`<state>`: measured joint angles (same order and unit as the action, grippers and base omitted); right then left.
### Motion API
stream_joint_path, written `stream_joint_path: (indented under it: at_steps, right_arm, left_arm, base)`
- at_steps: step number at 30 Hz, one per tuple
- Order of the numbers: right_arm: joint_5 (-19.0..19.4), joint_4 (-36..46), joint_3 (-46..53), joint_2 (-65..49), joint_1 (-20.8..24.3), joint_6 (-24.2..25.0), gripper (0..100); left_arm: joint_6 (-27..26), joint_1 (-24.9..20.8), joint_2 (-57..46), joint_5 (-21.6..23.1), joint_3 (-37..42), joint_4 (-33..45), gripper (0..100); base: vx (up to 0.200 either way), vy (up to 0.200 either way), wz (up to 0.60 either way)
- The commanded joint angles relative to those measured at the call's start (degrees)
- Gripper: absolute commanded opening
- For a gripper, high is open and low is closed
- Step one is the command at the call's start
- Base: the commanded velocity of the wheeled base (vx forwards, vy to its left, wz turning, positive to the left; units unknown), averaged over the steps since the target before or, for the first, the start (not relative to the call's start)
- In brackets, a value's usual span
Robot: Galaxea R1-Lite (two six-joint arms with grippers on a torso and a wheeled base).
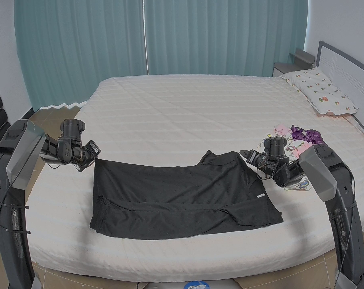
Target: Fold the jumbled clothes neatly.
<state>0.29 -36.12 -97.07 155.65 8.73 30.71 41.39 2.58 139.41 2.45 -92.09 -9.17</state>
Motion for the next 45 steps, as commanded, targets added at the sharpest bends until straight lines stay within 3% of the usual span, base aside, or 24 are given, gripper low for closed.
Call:
stream_joint_path:
  at_steps: [1,6,10,11,12,16,20,24,30,33,36,39,45]
  right_arm:
    - [0.5,-2.38,9.8,-6.85,-1.17,0.05,100]
    - [1.11,-2.64,17.88,-12.04,-1.26,1.28,100]
    - [1.03,-3.25,24.04,-17.13,-0.64,5.33,100]
    - [1.03,-4.48,30.01,-22.23,-0.03,8.93,100]
    - [1.03,-4.66,30.8,-22.85,0.06,9.28,100]
    - [0.67,-6.42,43.99,-30.14,0.15,14.47,100]
    - [0.59,-10.55,54.71,-34.18,0.76,20.0,100]
    - [0.41,-17.14,62.97,-35.68,2.08,23.61,100]
    - [-1.0,-22.85,68.86,-34.01,4.46,25.1,100]
    - [-2.75,-23.73,69.12,-33.39,5.07,27.04,100]
    - [-3.11,-23.82,70.0,-33.57,5.69,28.18,100]
    - [-3.19,-23.82,70.44,-33.48,5.86,28.18,100]
    - [-3.28,-23.82,71.32,-33.75,5.86,28.27,100]
  left_arm:
    - [0.01,-0.04,5.34,-1.22,-4.77,0.47,100]
    - [0.19,0.76,4.9,-1.48,-4.15,0.64,100]
    - [0.8,1.9,2.62,-1.04,-2.83,0.91,100]
    - [1.86,2.25,-0.9,0.19,1.56,0.73,100]
    - [1.94,2.25,-1.51,0.54,2.35,0.64,100]
    - [2.03,2.16,-11.44,8.89,18.44,0.03,100]
    - [2.21,1.99,-16.54,10.03,31.79,-2.7,100]
    - [2.21,1.55,-19.62,10.73,46.3,-12.81,100]
    - [4.76,-2.85,-19.53,9.06,59.57,-26.43,100]
    - [7.74,-5.75,-19.09,7.04,60.53,-28.45,100]
    - [8.53,-10.06,-17.6,0.63,60.53,-28.54,100]
    - [8.8,-11.99,-15.75,-2.54,60.01,-28.54,100]
    - [9.68,-12.87,-12.67,-4.56,58.16,-29.42,100]
  base:
    - [0.0,0.0,0.0]
    - [0.0,0.0,0.0]
    - [0.0,0.0,0.0]
    - [0.0,0.0,0.0]
    - [0.0,0.0,0.0]
    - [0.0,0.0,0.0]
    - [-0.1,0.0,0.0]
    - [-0.2,0.0,0.0]
    - [0.0,0.0,0.0]
    - [0.0,0.0,0.0]
    - [0.0,0.0,0.0]
    - [0.0,0.0,0.0]
    - [0.0,0.0,0.0]
